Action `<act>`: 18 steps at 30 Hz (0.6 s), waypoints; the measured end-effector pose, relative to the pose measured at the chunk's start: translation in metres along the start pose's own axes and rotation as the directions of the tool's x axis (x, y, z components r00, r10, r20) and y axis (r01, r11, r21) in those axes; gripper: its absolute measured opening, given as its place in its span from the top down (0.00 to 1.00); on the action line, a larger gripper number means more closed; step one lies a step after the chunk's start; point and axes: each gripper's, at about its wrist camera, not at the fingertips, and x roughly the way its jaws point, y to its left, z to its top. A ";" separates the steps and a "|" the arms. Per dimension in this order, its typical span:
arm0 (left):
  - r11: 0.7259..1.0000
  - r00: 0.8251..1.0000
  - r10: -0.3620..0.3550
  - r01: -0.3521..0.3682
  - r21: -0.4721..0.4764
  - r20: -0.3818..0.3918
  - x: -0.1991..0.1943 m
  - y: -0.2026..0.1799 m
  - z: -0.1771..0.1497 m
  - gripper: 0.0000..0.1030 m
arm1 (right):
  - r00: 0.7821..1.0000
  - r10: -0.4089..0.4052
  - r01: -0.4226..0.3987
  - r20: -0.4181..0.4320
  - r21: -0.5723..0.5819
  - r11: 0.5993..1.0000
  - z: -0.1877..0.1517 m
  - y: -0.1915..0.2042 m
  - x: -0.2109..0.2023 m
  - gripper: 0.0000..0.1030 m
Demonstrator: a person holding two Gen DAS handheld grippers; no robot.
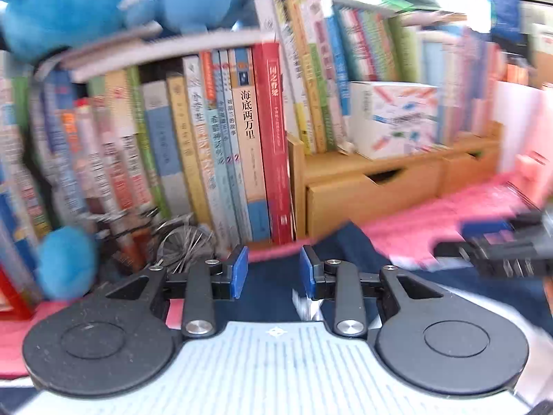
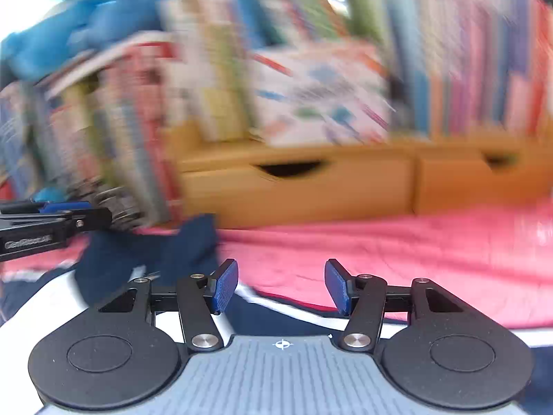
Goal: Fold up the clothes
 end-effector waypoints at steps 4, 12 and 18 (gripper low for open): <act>0.997 0.996 -0.045 0.050 0.062 -0.074 -0.001 0.008 -0.025 0.63 | 0.975 0.193 -0.202 -0.109 -0.082 0.976 -0.019 0.047 -0.012 0.49; 0.971 0.957 0.240 -0.235 0.048 -0.163 0.058 0.042 -0.032 0.61 | 0.982 -0.177 0.145 -0.068 -0.335 0.931 -0.030 0.058 0.047 0.69; 0.951 0.936 0.295 -0.308 -0.040 -0.193 0.068 0.079 -0.023 0.44 | 0.907 -0.421 0.385 -0.032 -0.348 0.855 -0.011 0.018 0.098 0.69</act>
